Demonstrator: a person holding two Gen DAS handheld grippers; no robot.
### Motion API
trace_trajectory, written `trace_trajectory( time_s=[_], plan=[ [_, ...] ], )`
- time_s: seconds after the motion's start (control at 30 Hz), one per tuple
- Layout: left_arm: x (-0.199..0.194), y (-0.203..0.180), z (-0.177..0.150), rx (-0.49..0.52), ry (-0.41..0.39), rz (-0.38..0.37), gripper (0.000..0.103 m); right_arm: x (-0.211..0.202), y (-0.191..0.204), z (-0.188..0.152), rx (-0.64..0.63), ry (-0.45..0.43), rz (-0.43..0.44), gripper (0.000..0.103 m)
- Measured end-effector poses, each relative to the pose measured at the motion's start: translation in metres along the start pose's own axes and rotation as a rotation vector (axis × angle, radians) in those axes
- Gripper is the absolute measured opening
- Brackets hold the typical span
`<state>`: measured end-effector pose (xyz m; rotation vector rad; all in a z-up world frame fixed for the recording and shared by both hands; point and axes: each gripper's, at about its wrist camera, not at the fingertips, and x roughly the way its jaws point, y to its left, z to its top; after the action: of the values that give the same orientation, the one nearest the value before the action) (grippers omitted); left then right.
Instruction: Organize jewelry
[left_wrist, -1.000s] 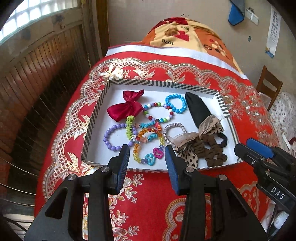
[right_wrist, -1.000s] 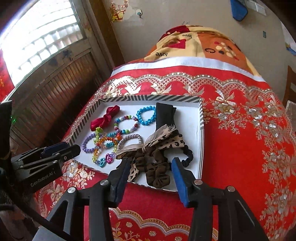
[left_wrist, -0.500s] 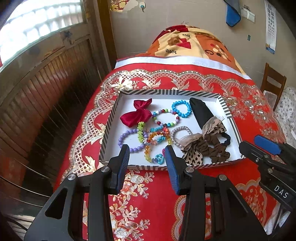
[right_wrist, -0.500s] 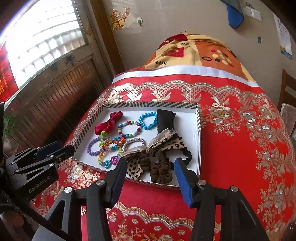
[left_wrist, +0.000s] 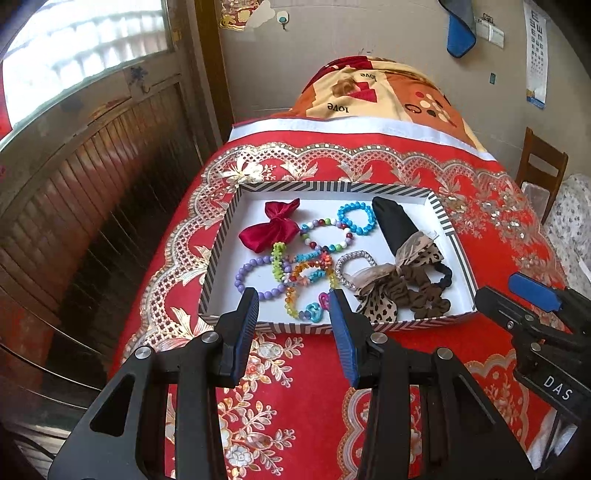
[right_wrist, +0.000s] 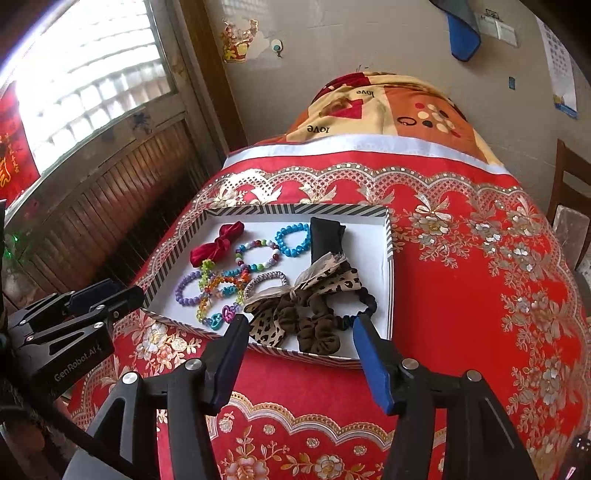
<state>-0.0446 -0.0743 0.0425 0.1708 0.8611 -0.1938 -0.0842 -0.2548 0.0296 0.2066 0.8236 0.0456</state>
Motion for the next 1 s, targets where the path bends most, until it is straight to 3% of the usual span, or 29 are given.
trace_trajectory(
  time_s=[0.1,1.0],
  plan=[
    [-0.0002,-0.0046,-0.0012,0.015,0.006,0.044,0.039,-0.0014,-0.0011,-0.0019,-0.001,0.003,0.001,0.057],
    [-0.0016,-0.0064,-0.0026,-0.01,0.027,-0.01,0.039,-0.0035,0.003,-0.0067,-0.025,0.02,0.006,0.058]
  ],
)
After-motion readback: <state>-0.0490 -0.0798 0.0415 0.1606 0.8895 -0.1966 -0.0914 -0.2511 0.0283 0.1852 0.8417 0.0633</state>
